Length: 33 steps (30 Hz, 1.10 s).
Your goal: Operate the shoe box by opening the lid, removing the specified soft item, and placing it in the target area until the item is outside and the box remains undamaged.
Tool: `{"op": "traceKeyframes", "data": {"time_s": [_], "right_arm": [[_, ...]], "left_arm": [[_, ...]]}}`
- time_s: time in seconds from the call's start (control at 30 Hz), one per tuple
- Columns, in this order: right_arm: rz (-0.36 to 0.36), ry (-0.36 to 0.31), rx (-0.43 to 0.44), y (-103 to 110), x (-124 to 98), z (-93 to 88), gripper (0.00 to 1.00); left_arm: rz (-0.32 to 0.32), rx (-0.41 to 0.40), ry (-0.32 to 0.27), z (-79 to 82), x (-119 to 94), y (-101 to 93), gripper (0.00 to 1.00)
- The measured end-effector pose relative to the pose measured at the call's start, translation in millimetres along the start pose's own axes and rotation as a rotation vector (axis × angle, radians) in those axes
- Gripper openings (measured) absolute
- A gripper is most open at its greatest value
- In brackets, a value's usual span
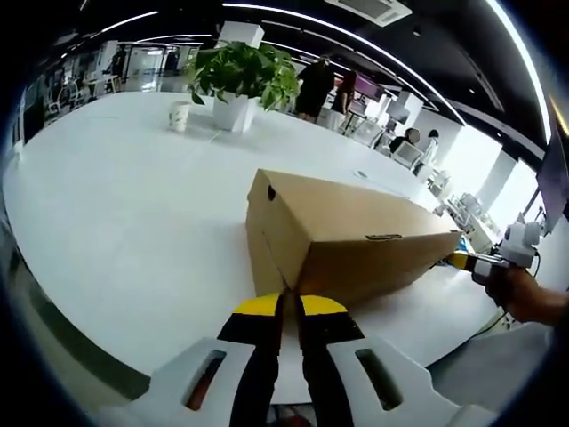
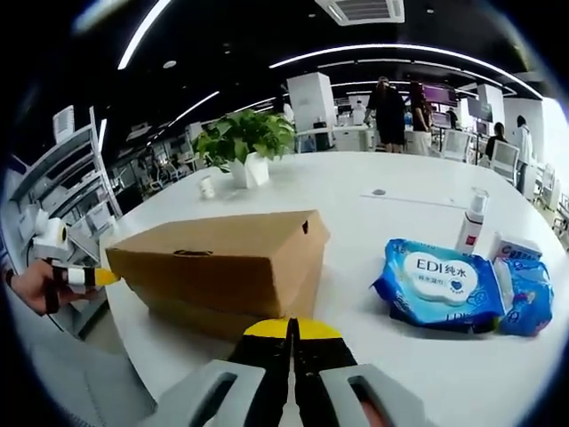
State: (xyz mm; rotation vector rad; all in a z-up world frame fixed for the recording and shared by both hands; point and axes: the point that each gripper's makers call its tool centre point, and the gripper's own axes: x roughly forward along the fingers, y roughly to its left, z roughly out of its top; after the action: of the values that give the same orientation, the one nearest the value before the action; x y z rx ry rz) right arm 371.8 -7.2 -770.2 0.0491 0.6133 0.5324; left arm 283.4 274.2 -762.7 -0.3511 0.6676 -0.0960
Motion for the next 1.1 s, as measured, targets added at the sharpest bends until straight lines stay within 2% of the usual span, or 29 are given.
{"op": "traceKeyframes", "data": {"time_s": [0.47, 0.73, 0.87, 0.97, 1.1], "right_arm": [[0.011, 0.025, 0.006, 5, 2, -11.6, 0.00], [-0.012, 0.042, 0.014, -3, -3, -16.9, 0.00], [-0.026, 0.030, 0.047, -14, -8, -11.2, 0.00], [-0.032, 0.008, 0.091, -22, -13, -5.1, 0.06], [-0.035, -0.012, 0.128, -33, -19, 1.3, 0.14]], "left_arm": [[-0.001, -0.006, 0.017, -7.8, 1, 2.9, 0.04], [0.004, -0.009, 0.012, -5.0, -4, 5.5, 0.05], [0.005, -0.022, 0.005, -1.1, -6, 8.7, 0.06], [-0.006, -0.063, -0.006, 1.0, -8, 11.0, 0.09], [-0.011, -0.071, -0.017, 6.2, -16, 13.7, 0.14]]}}
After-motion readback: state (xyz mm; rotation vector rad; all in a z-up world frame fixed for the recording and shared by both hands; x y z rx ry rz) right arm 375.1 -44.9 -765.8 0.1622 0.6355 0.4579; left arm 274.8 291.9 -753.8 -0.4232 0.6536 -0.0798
